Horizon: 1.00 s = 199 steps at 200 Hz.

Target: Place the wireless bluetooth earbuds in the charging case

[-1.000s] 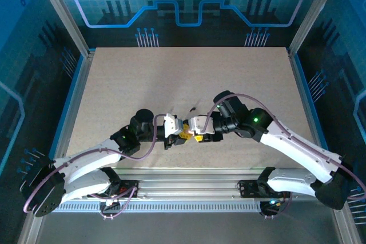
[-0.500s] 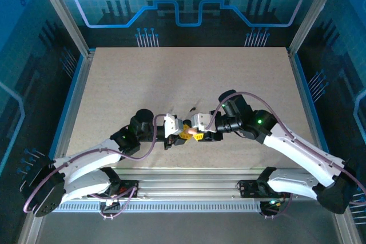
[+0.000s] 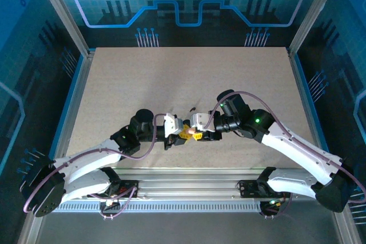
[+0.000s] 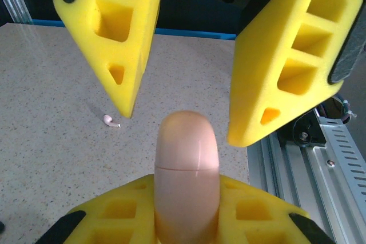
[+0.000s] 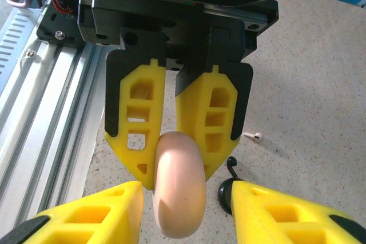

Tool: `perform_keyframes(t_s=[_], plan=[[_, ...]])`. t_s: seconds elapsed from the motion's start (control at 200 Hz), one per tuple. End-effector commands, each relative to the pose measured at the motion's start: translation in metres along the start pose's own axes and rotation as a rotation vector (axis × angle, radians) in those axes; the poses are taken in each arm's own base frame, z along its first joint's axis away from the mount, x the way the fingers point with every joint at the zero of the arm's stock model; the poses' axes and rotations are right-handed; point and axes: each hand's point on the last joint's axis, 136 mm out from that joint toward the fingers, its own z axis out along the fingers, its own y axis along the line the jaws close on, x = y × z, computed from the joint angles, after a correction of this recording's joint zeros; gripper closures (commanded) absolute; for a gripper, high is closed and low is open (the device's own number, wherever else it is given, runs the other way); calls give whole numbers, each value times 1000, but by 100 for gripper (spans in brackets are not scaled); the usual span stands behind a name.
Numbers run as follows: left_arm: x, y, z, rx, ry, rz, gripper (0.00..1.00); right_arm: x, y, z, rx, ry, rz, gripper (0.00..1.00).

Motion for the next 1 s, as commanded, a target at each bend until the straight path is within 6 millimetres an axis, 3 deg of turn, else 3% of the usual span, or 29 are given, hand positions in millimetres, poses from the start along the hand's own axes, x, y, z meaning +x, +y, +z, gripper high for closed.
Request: perform_keyframes(t_s=[0.0, 0.295, 0.545, 0.991], plan=[[-22, -7, -1, 38, -64, 33, 83, 3, -12, 0, 41, 11, 24, 56], [-24, -9, 1, 50, -66, 35, 83, -3, -32, -12, 130, -28, 57, 56], [-28, -11, 1, 56, -74, 44, 83, 4, -47, -18, 200, -15, 90, 56], [-30, -9, 0, 39, -85, 41, 83, 4, -54, -29, 257, -37, 113, 56]])
